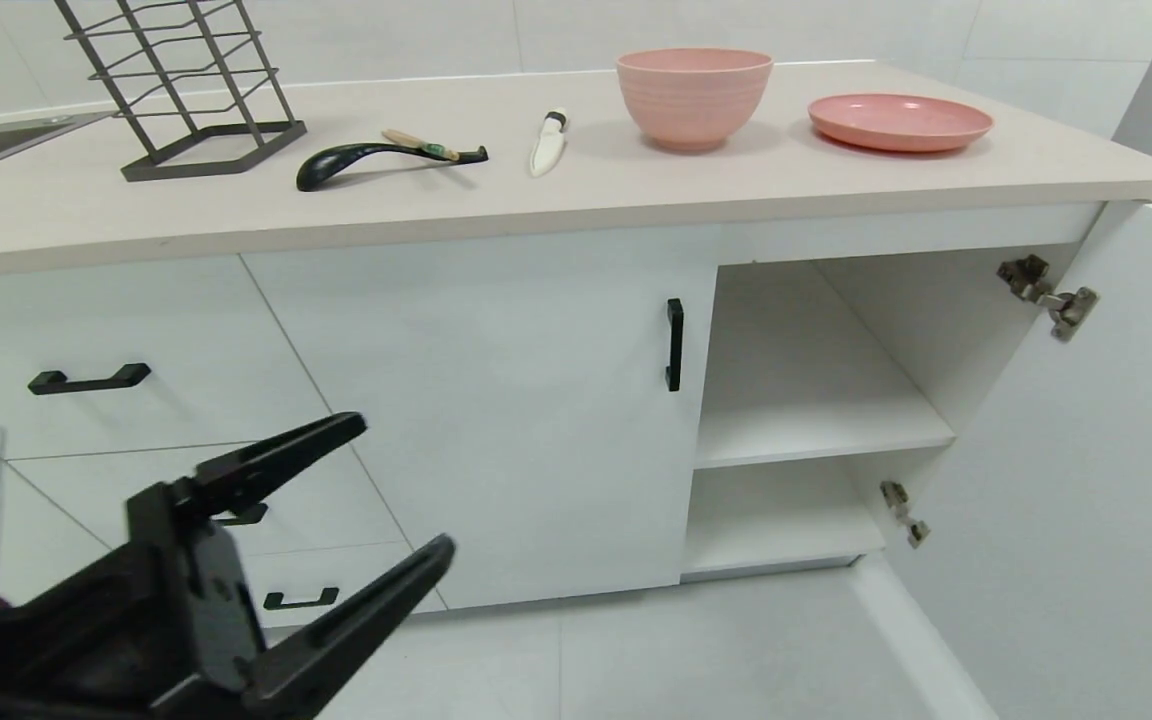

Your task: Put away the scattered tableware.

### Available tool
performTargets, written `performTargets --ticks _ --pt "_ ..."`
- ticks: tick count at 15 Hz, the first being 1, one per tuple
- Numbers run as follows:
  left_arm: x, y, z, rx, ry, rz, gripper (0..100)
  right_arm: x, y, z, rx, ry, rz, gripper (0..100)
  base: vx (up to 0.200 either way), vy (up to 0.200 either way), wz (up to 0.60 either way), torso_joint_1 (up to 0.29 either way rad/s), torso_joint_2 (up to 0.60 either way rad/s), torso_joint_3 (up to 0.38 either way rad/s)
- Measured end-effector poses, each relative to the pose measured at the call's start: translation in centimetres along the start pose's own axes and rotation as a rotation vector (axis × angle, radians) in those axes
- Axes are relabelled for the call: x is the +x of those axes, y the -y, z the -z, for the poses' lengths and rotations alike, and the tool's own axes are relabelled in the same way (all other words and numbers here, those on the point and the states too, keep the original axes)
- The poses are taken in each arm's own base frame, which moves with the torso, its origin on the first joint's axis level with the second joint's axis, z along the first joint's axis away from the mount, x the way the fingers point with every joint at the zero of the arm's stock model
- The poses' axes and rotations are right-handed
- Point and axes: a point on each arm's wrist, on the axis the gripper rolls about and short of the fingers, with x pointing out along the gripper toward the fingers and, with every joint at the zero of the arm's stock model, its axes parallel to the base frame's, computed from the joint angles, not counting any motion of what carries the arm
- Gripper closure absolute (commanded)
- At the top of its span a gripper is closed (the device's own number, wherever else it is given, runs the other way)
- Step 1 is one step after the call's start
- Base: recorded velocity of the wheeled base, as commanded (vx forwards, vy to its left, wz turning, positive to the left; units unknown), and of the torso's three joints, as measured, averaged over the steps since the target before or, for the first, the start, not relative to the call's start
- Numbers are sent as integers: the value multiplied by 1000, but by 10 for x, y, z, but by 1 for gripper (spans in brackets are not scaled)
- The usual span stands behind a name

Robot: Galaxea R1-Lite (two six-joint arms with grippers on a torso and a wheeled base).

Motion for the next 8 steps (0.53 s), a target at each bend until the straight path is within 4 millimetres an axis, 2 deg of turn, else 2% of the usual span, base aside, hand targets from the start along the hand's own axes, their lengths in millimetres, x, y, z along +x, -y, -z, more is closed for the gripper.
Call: performTargets --ticks 5,7,8 --pt "-76 8 -16 51 16 -192 0 -32 -42 26 243 -216 -6 0 0 0 0 0 0 0" --pt "-103 17 -16 73 28 -292 0 -38 -48 28 290 -243 53 0 0 0 0 0 0 0" --pt "-116 23 -13 75 29 -345 0 -40 -49 32 324 -293 135 0 0 0 0 0 0 0"
